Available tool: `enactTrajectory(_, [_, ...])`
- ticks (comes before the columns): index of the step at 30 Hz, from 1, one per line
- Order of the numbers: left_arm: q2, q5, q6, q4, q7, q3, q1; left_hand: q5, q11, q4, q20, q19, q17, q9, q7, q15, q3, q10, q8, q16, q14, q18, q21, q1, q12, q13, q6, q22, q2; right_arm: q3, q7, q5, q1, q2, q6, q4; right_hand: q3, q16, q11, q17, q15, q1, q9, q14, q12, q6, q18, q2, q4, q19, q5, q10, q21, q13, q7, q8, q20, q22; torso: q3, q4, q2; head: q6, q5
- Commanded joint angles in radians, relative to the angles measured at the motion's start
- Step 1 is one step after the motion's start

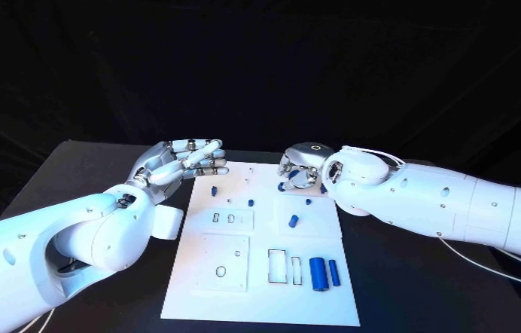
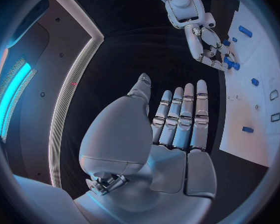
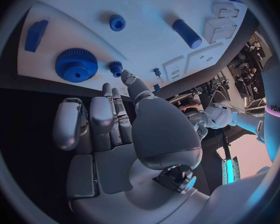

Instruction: Assemble the parts on the task board

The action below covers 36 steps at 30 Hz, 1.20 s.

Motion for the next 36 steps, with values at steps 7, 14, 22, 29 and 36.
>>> enactTrajectory(7, [-0.003,0.002,0.021,0.010,-0.002,0.001,0.004,0.003,0.002,0.001,-0.002,0.012,-0.001,-0.001,0.002,0.003,-0.006,0.006,-0.007,-0.006,0.008,0.006,0.004,-0.012,-0.009,-0.002,0.008,0.001,0.000,-0.001,-0.014,-0.026,-0.009,0.017,0.032,-0.017,0.023,0.062,-0.001,0.060,0.002,-0.013,0.002,0.036,0.011,-0.002,-0.028,0.005,-0.003,0.024,0.007,0.006,0.044,0.001,0.003,-0.002,0.001,0.067,-0.0033,0.0061,0.010,0.002,0.000])
enactTrajectory(14, [-0.007,0.005,0.022,0.010,-0.004,0.001,0.007,0.003,0.003,0.000,-0.003,0.013,-0.001,-0.002,0.003,0.003,-0.006,0.005,-0.008,-0.007,0.009,0.006,0.005,-0.011,-0.011,-0.002,0.007,0.001,0.002,-0.001,-0.020,-0.024,-0.014,0.021,0.039,-0.023,0.043,0.091,-0.002,0.088,0.002,-0.014,0.003,0.038,0.016,0.004,-0.034,0.012,-0.004,0.037,0.008,0.020,0.068,0.000,0.004,-0.001,0.001,0.103,-0.0046,0.0069,0.014,0.002,0.000])
enactTrajectory(22, [-0.009,0.006,0.023,0.008,-0.008,0.001,0.009,0.003,0.003,0.000,-0.003,0.015,-0.001,-0.002,0.003,0.003,-0.006,0.005,-0.009,-0.008,0.009,0.006,0.005,-0.012,-0.012,-0.002,0.007,0.001,0.003,-0.001,-0.027,-0.024,-0.015,0.018,0.033,-0.022,0.080,0.121,-0.009,0.117,-0.003,-0.009,0.010,0.038,0.023,0.031,-0.040,0.022,-0.011,0.051,-0.002,0.045,0.092,0.000,-0.001,0.009,-0.001,0.141,-0.0059,0.0093,0.018,0.002,-0.001])
enactTrajectory(29, [-0.012,0.006,0.024,0.005,-0.012,0.001,0.010,0.003,0.004,0.000,-0.003,0.016,-0.001,-0.002,0.004,0.003,-0.005,0.004,-0.010,-0.009,0.010,0.006,0.006,-0.012,-0.013,-0.002,0.006,0.001,0.005,-0.001,-0.025,-0.025,-0.016,0.011,0.019,-0.016,0.114,0.138,-0.012,0.131,-0.005,-0.011,0.016,0.037,0.024,0.044,-0.043,0.021,-0.017,0.056,-0.002,0.059,0.104,-0.002,-0.005,0.011,-0.003,0.161,-0.0074,0.0100,0.020,0.004,-0.002])
enactTrajectory(36, [-0.013,0.007,0.024,0.001,-0.017,0.001,0.010,0.003,0.005,-0.001,-0.004,0.018,-0.001,-0.002,0.005,0.004,-0.005,0.002,-0.012,-0.011,0.012,0.006,0.006,-0.011,-0.016,-0.003,0.005,0.000,0.009,-0.001,0.002,0.000,-0.016,0.008,-0.057,-0.006,0.187,0.163,-0.029,0.153,-0.019,0.022,0.038,0.039,0.040,0.098,-0.056,0.050,-0.030,0.089,-0.031,0.114,0.147,0.009,-0.019,0.036,-0.014,0.232,-0.0091,0.0137,0.023,0.006,-0.006])
